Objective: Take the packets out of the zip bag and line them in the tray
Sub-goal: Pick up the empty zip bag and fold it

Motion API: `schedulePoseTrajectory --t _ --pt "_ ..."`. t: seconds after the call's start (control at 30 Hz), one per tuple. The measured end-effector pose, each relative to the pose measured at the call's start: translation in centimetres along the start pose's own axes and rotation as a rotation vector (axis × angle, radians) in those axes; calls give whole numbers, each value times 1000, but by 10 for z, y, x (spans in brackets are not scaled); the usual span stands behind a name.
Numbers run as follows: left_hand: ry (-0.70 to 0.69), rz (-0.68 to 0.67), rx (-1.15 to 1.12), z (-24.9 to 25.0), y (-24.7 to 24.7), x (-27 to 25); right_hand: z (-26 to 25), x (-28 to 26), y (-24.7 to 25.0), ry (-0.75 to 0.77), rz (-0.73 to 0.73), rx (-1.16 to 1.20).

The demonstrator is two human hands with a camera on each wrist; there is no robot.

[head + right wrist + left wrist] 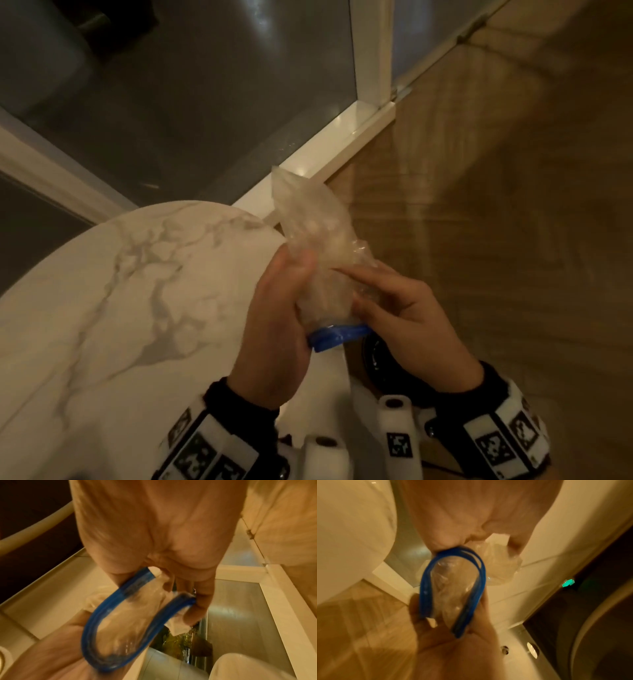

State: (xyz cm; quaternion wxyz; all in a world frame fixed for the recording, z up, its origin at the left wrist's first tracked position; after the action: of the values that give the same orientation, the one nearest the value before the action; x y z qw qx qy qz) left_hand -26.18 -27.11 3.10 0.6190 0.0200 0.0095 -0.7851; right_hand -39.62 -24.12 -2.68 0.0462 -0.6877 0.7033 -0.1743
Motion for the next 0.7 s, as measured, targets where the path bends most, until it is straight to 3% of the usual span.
schedulePoseTrajectory --t 0.07,0.13,0.23,0.33,0.43,0.53,0.63,0.7 --pt "47 -90 -73 -9 -13 12 -1 1 14 -12 51 -44" --pt "56 -94 -69 -17 -18 22 -4 0 26 -31 46 -53" --pt "31 -113 -44 -31 -28 36 -12 -5 36 -106 -87 133" --pt "49 -76 10 -46 -37 52 -11 -9 47 -133 -166 -45" --pt "87 -40 42 -61 -56 68 -2 -4 66 -72 17 -346" --pt "172 -28 63 -84 -77 82 13 -3 89 -6 181 -500" --pt "294 -75 101 -113 -96 96 46 -7 117 -9 301 -439" --pt "361 -121 200 -136 -108 109 85 -10 135 -123 399 -362"
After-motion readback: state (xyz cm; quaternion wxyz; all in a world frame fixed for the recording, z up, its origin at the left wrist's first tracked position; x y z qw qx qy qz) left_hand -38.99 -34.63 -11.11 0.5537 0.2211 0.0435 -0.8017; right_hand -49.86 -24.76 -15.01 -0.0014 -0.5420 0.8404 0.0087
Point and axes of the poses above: each hand's wrist, its own x-axis towards the middle knuckle, its own y-axis out of the back of the hand, z = x × y, the point moved 5 cm from there along x, towards the middle knuckle, and after that the axes turned 6 degrees about x, right-handed, at the moved point
